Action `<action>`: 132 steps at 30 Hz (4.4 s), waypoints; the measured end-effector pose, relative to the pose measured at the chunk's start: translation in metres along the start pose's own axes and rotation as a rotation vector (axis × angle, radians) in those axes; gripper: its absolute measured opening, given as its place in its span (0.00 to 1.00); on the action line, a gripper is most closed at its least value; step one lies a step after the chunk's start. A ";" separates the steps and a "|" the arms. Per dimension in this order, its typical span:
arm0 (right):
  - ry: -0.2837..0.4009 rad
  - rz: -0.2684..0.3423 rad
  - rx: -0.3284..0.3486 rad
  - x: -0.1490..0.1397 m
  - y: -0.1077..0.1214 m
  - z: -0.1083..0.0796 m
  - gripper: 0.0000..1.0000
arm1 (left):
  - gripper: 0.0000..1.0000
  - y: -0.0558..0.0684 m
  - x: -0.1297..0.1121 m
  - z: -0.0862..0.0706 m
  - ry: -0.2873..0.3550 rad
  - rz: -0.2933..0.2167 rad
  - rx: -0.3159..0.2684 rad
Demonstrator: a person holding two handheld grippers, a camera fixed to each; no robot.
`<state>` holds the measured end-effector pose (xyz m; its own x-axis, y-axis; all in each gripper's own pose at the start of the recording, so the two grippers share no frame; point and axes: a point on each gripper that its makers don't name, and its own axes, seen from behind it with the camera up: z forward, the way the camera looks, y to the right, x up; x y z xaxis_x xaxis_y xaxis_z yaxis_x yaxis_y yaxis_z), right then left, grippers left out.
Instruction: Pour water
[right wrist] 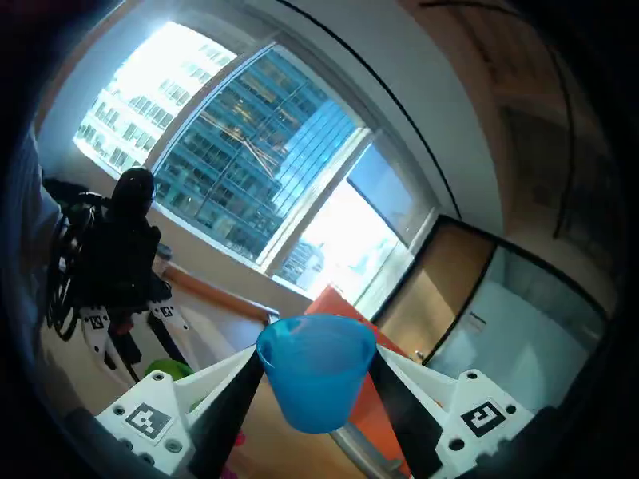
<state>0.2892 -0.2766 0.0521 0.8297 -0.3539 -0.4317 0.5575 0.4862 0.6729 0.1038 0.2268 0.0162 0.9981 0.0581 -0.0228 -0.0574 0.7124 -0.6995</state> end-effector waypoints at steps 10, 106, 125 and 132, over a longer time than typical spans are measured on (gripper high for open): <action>-0.016 0.302 0.018 -0.006 -0.006 -0.005 0.90 | 0.87 0.002 0.004 -0.001 0.002 0.013 0.001; -0.311 0.529 0.187 -0.214 -0.110 -0.109 0.91 | 0.87 -0.077 -0.144 -0.042 -0.367 0.012 0.138; -0.458 0.497 0.288 -0.261 -0.144 -0.109 0.92 | 0.88 -0.071 -0.184 -0.040 -0.470 0.010 0.090; -0.483 0.507 0.295 -0.273 -0.150 -0.109 0.92 | 0.88 -0.070 -0.203 -0.038 -0.504 0.006 0.078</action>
<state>-0.0180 -0.1658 0.0035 0.8400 -0.4872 0.2390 0.0238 0.4731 0.8807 -0.0936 0.1388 0.0422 0.8631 0.3786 0.3342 -0.0840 0.7602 -0.6443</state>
